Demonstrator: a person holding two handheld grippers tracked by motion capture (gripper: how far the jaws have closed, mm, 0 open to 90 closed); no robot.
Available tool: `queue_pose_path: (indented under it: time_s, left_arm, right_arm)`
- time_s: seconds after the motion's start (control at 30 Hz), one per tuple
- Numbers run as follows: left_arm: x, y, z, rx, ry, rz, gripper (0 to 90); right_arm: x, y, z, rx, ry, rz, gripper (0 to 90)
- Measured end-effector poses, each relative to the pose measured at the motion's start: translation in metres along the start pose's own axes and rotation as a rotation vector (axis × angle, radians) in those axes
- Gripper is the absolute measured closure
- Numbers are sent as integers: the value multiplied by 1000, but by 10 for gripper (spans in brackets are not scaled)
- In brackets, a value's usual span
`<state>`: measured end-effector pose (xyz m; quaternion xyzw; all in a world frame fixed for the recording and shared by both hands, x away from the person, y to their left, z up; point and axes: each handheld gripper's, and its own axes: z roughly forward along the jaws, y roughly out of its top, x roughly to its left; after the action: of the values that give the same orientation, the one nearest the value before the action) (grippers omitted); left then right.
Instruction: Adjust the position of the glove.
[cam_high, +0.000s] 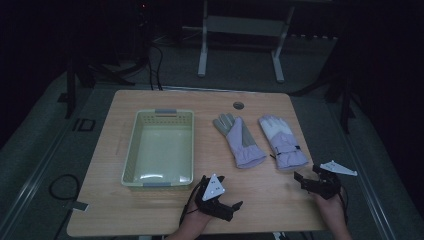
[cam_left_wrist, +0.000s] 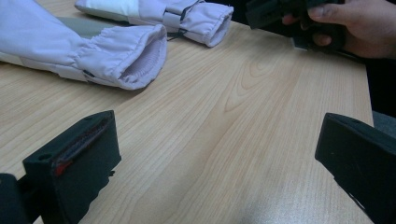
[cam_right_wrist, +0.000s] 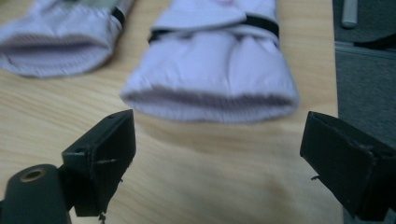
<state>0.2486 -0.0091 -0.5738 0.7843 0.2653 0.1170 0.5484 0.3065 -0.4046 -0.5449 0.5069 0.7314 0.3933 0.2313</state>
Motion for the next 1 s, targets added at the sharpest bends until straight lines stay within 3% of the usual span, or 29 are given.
queue_pose_path:
  time_s: [0.2,0.23,0.33,0.47,0.73,1.0]
  left_arm:
    - [0,0,0,0,-2,0,0]
    - [0,0,0,0,-2,1,1]
    - [0,0,0,0,-1,2,0]
    - [1,0,0,-2,-4,-6,0]
    - [0,0,0,0,-5,-4,1]
    - [0,0,0,1,-5,-3,1]
  right_arm:
    - [4,18,-9,-90,-63,-19,122]
    - [3,25,-9,-63,-26,-3,215]
    - [3,30,-7,-68,6,8,257]
    - [10,40,4,-38,19,-60,225]
    - [17,55,18,-49,70,-62,268]
    - [35,71,35,-56,124,-82,299]
